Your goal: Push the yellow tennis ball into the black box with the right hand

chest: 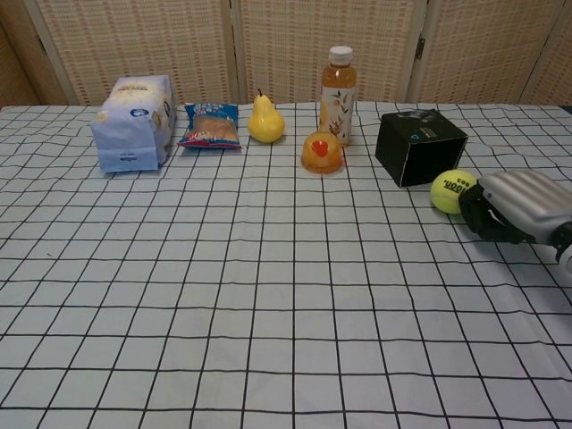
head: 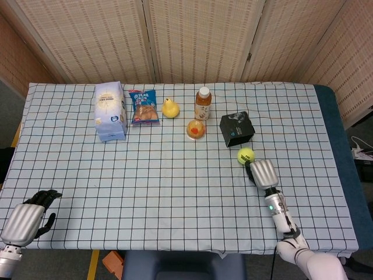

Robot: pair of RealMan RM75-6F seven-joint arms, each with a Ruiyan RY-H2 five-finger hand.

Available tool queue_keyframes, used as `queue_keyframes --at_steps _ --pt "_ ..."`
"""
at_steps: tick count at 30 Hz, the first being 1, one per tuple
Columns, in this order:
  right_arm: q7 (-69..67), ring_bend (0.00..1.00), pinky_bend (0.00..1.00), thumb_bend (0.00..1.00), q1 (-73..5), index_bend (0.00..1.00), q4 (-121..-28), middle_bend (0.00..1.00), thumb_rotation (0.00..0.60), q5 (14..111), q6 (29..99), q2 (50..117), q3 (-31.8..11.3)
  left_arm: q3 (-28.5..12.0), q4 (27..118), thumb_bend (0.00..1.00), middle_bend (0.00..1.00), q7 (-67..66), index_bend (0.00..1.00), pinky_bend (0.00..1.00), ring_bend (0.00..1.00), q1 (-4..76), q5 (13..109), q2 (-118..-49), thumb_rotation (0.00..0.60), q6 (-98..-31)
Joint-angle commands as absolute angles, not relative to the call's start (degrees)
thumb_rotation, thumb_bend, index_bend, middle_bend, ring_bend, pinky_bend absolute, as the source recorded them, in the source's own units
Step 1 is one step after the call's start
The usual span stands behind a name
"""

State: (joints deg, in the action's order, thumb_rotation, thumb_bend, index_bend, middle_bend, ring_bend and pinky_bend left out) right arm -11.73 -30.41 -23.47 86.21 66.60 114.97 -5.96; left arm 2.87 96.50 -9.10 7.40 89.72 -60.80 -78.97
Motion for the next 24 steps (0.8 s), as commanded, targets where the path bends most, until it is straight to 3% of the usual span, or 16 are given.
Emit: queue_keyframes --at_steps 1,24 --pt "-12.3 0.79 1.00 0.87 -30.8 1.00 -22.9 0.89 0.600 86.2 65.8 114.8 -5.8 2.9 96.4 0.50 0.21 -9.1 0.26 0.48 0.19 7.4 89.7 -60.9 0.600 -79.0" --pt "-14.6 0.77 1.00 0.87 -35.0 0.98 -19.9 0.89 0.600 86.5 60.8 112.4 -4.7 2.9 96.6 0.50 0.21 -9.5 0.26 0.48 0.19 7.5 89.5 -60.9 0.600 -78.7"
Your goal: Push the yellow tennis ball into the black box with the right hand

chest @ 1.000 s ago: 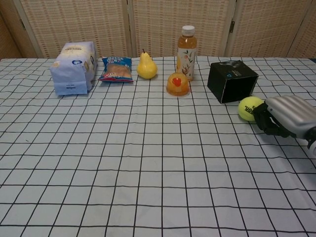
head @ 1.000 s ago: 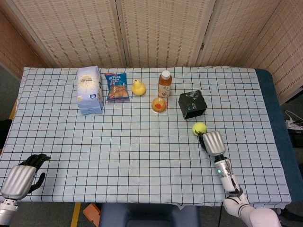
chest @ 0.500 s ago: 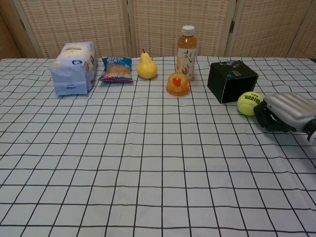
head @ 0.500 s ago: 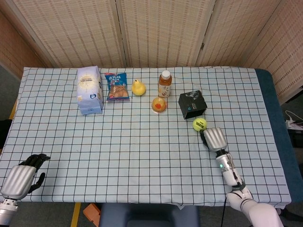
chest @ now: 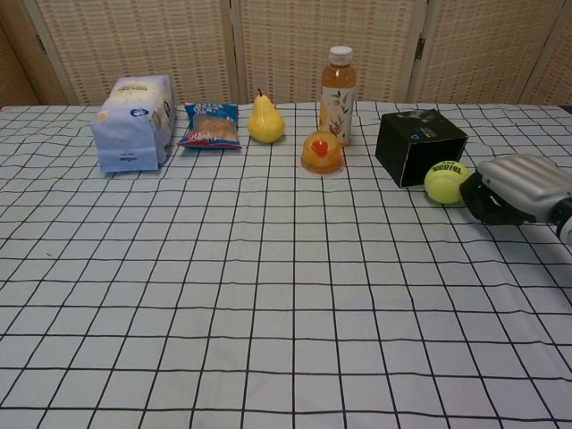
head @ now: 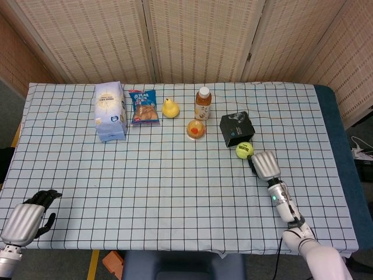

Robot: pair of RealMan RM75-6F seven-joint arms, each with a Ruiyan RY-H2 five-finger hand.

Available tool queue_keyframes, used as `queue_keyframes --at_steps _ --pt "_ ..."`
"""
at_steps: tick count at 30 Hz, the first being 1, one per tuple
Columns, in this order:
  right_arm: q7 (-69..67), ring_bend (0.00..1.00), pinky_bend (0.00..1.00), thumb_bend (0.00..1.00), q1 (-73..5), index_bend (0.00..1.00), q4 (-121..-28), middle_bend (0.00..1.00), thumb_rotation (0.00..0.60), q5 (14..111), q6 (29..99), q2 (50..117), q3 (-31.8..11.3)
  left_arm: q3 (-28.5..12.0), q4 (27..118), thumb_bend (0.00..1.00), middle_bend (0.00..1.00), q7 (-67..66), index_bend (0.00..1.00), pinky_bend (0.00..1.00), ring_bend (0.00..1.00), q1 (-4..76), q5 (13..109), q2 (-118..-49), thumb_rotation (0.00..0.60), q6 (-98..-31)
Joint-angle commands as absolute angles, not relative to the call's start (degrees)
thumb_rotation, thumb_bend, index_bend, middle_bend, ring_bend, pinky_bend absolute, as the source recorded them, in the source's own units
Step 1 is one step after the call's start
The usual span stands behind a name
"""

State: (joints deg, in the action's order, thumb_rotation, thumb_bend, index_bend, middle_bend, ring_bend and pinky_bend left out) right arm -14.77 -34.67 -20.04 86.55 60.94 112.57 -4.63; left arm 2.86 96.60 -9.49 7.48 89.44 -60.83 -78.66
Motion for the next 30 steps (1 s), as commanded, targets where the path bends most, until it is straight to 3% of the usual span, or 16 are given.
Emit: queue_keyframes --at_steps 1,10,15,17,21,25,30 --pt "-14.5 0.77 1.00 0.87 -35.2 0.98 -19.9 0.89 0.600 86.5 60.8 112.3 -4.7 2.9 96.6 0.50 0.21 -9.5 0.26 0.48 0.19 7.5 89.5 -60.9 0.600 -78.7" --pt "-15.3 0.71 1.00 0.87 -35.7 0.91 -19.6 0.88 0.600 86.5 60.4 112.2 -4.4 2.9 96.6 0.50 0.21 -9.4 0.26 0.48 0.19 7.4 89.4 -60.8 0.600 -78.7" --pt "-17.6 0.65 0.96 0.85 -35.8 0.82 -19.9 0.75 0.600 86.4 60.5 112.0 -4.3 2.8 96.6 0.50 0.21 -9.3 0.26 0.48 0.19 7.4 89.4 -60.8 0.600 -78.8" --pt "-19.7 0.62 0.95 0.80 -35.7 0.78 -20.1 0.71 0.600 86.7 61.8 111.9 -4.3 2.8 96.6 0.50 0.21 -9.3 0.26 0.49 0.19 7.5 89.3 -60.8 0.600 -78.7" --pt "-22.2 0.57 0.93 0.57 -35.2 0.71 -19.2 0.65 0.600 87.2 65.4 112.6 -4.2 2.9 96.6 0.50 0.21 -9.3 0.26 0.48 0.19 7.5 89.4 -60.7 0.600 -78.7" --pt "-23.9 0.50 0.89 0.41 -35.0 0.65 -18.0 0.58 0.600 87.6 67.7 113.3 -4.0 2.9 96.6 0.50 0.21 -9.2 0.26 0.48 0.19 7.4 89.5 -60.7 0.600 -78.8" --pt "-25.2 0.44 0.83 0.31 -35.0 0.54 -17.0 0.52 0.600 87.8 67.4 113.7 -3.7 2.9 96.6 0.50 0.21 -9.1 0.26 0.48 0.21 7.4 89.5 -60.7 0.600 -78.8"
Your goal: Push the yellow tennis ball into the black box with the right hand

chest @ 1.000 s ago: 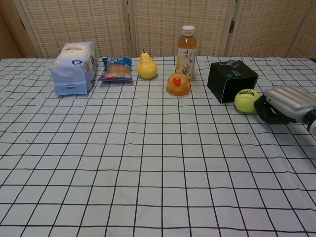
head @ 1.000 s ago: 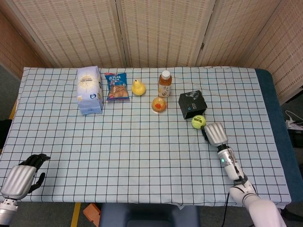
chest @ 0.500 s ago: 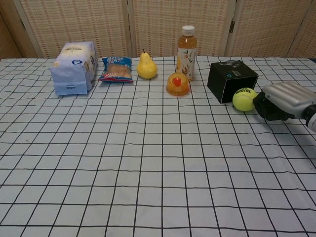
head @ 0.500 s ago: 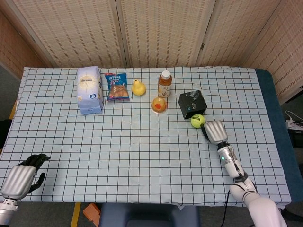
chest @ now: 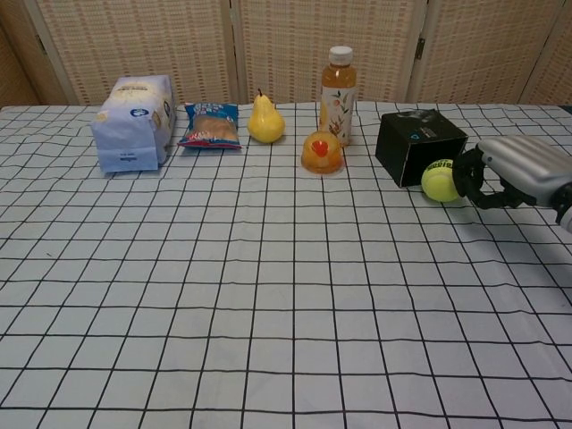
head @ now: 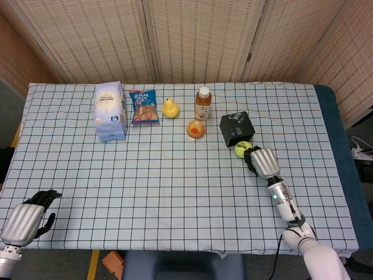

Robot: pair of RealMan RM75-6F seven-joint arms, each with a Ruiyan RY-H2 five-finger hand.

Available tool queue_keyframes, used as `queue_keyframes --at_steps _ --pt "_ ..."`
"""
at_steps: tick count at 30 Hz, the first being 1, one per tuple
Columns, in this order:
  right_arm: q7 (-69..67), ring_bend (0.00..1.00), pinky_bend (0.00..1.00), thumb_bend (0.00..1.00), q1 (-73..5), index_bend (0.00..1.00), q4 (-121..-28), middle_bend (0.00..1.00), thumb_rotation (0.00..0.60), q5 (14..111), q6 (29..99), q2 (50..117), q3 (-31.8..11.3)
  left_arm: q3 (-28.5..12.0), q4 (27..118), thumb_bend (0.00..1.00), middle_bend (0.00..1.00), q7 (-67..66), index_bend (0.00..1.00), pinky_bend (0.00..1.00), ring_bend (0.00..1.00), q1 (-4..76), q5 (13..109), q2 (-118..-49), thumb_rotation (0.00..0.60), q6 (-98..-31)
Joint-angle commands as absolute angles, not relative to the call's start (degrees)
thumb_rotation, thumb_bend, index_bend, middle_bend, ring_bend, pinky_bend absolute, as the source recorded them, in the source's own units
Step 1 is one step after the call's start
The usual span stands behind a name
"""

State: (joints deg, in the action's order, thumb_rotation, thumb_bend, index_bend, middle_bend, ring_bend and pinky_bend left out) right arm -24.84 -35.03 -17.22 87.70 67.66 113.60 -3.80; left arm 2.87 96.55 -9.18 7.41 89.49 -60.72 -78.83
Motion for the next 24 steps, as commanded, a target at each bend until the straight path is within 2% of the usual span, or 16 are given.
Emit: queue_keyframes --at_steps 1,11,17,22,24 --pt "-25.3 0.43 0.83 0.30 -35.0 0.53 -17.0 0.51 0.600 87.8 67.3 113.7 -3.6 2.9 96.5 0.50 0.21 -9.1 0.26 0.49 0.21 7.4 89.5 -60.7 0.600 -78.8" --pt "-26.0 0.33 0.74 0.24 -35.3 0.31 -16.9 0.41 0.600 87.8 65.4 113.4 -3.1 2.9 96.5 0.50 0.21 -9.1 0.26 0.49 0.22 7.4 89.6 -60.7 0.600 -78.8" --pt "-26.2 0.26 0.65 0.22 -35.8 0.20 -17.7 0.33 0.600 87.6 64.5 113.0 -3.2 2.9 96.6 0.50 0.21 -9.2 0.26 0.49 0.22 7.5 89.6 -60.7 0.600 -78.8" --pt "-25.8 0.17 0.53 0.19 -36.4 0.05 -18.8 0.25 0.600 87.3 62.8 112.4 -3.4 2.8 96.6 0.50 0.21 -9.1 0.26 0.49 0.22 7.4 89.5 -60.7 0.600 -78.9" --pt "-25.6 0.16 0.52 0.18 -36.5 0.03 -19.1 0.24 0.600 87.2 62.5 112.3 -3.4 2.8 96.6 0.50 0.21 -9.1 0.26 0.49 0.22 7.4 89.5 -60.7 0.600 -78.9"
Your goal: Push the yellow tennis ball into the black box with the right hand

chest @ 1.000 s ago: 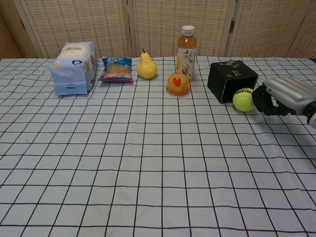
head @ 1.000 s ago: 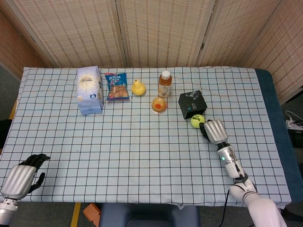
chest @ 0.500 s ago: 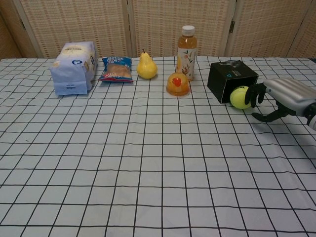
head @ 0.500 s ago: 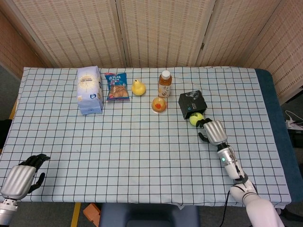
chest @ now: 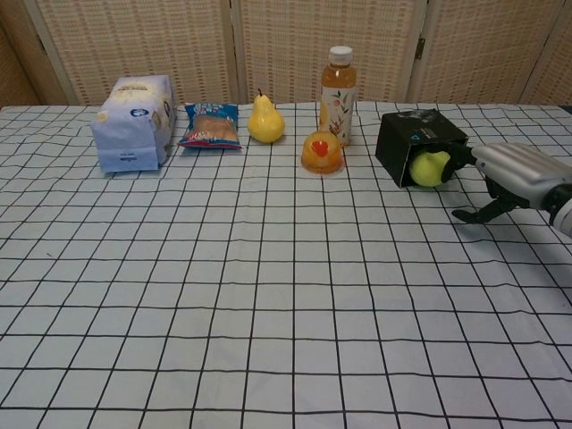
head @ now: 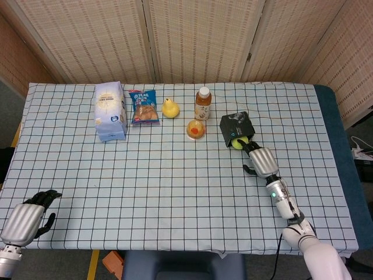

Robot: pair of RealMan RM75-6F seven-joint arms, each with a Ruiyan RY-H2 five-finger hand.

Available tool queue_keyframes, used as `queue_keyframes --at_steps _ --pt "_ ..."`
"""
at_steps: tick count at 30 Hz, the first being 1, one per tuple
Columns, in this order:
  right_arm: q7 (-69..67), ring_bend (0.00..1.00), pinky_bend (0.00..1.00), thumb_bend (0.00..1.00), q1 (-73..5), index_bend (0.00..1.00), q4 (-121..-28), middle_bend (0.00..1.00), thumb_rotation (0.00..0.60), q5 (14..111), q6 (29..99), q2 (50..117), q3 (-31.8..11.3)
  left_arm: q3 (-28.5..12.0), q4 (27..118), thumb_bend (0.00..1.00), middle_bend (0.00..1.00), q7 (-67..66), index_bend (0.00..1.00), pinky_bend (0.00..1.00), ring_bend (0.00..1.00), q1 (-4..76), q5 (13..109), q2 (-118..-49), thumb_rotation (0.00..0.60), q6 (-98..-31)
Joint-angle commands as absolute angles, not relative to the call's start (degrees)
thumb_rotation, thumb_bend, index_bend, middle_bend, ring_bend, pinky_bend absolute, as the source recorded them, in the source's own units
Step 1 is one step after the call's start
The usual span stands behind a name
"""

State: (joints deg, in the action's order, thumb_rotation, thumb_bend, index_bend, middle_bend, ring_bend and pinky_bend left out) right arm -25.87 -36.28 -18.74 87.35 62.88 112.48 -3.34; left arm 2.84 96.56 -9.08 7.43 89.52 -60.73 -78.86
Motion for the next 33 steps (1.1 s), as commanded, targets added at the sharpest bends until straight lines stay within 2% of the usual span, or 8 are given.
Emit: queue_keyframes --at_steps 1,5,10,13,21,25,28,33 --pt "-25.5 0.16 0.50 0.18 -36.5 0.02 -19.3 0.24 0.600 87.1 62.2 112.2 -3.5 2.9 96.6 0.50 0.21 -9.0 0.26 0.49 0.22 7.4 89.5 -60.7 0.600 -78.9" --pt "-25.2 0.14 0.45 0.17 -37.1 0.00 -20.2 0.21 0.600 86.7 59.7 111.7 -3.5 2.9 96.4 0.50 0.21 -8.9 0.26 0.49 0.22 7.4 89.6 -60.7 0.600 -78.8" --pt "-25.3 0.06 0.37 0.14 -37.8 0.00 -21.3 0.12 0.600 86.3 58.6 111.1 -3.9 2.8 96.5 0.50 0.21 -8.8 0.26 0.49 0.22 7.5 89.4 -60.7 0.600 -78.7" --pt "-25.4 0.02 0.36 0.12 -37.8 0.00 -21.9 0.09 0.600 86.4 59.7 110.8 -4.1 2.8 96.5 0.50 0.21 -8.8 0.26 0.49 0.22 7.5 89.3 -60.7 0.600 -78.7" --pt "-25.4 0.01 0.36 0.12 -36.6 0.00 -23.7 0.08 0.600 86.5 63.8 109.7 -4.3 2.8 96.5 0.50 0.21 -8.5 0.26 0.49 0.22 7.5 89.4 -60.6 0.600 -78.7" --pt "-21.1 0.03 0.40 0.12 -34.1 0.02 -26.7 0.08 0.600 85.7 69.1 109.0 -5.3 2.8 96.4 0.50 0.21 -8.3 0.26 0.49 0.22 7.6 89.3 -60.6 0.600 -78.6" --pt "-18.7 0.05 0.44 0.12 -31.7 0.08 -31.5 0.10 0.600 85.7 72.8 107.2 -5.3 2.8 96.4 0.50 0.21 -8.3 0.26 0.49 0.22 7.6 89.4 -60.6 0.600 -78.6" --pt "-13.7 0.08 0.52 0.12 -27.7 0.11 -42.2 0.15 0.600 85.5 76.6 102.1 -4.7 2.9 96.5 0.50 0.21 -8.2 0.26 0.49 0.22 7.4 89.8 -60.5 0.600 -79.0"
